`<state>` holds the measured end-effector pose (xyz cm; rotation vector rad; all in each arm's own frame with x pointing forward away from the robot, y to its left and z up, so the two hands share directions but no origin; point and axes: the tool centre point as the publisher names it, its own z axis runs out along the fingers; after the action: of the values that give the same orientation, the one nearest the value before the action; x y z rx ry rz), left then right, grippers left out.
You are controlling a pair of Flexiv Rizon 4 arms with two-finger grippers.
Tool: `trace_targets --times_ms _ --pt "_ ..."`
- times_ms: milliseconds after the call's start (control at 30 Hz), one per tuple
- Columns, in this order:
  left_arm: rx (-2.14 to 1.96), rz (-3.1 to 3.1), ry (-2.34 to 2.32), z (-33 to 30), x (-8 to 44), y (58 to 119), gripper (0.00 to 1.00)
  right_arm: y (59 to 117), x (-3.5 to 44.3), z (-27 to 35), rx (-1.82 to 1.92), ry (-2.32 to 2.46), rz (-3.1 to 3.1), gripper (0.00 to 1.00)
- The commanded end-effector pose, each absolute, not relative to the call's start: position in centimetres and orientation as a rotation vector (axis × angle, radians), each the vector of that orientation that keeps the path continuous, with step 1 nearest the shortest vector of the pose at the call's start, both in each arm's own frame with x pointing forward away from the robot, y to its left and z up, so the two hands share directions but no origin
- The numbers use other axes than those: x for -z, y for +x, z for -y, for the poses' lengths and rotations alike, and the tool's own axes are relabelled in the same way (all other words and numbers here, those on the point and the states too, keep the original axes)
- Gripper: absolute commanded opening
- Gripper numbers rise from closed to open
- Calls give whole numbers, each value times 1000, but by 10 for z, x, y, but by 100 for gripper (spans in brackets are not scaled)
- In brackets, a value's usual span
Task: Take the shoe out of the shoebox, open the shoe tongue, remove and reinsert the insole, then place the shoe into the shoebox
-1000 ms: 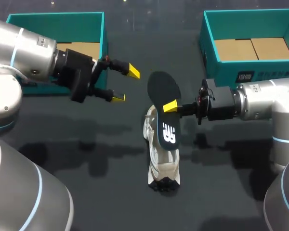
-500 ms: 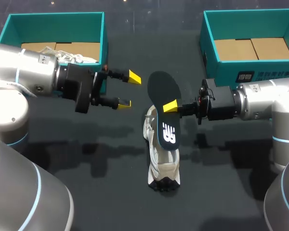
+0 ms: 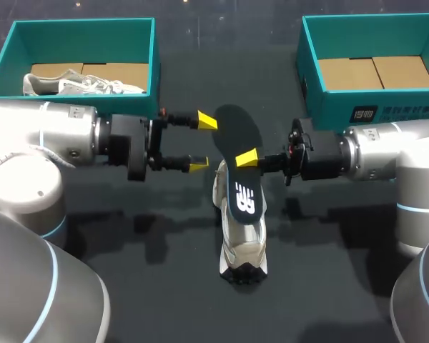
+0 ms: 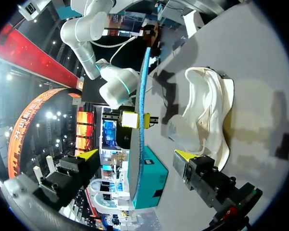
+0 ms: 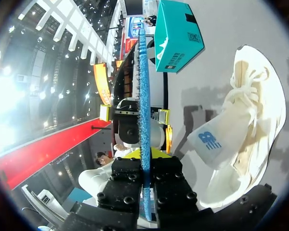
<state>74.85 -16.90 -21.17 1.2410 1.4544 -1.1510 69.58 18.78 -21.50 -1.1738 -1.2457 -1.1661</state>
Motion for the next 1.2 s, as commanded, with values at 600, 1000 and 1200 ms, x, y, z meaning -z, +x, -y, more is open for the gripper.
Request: trace_targets --times_ms 600,1000,1200 --pt "1174 -1466 1179 192 223 754 51 699 216 -206 1203 -1167 1211 0" --pt "1172 -1436 1176 201 228 747 35 700 215 -212 1210 -1152 1214 0" --pt "1172 -1407 1157 202 229 745 32 702 215 -212 1211 -1147 1210 0"
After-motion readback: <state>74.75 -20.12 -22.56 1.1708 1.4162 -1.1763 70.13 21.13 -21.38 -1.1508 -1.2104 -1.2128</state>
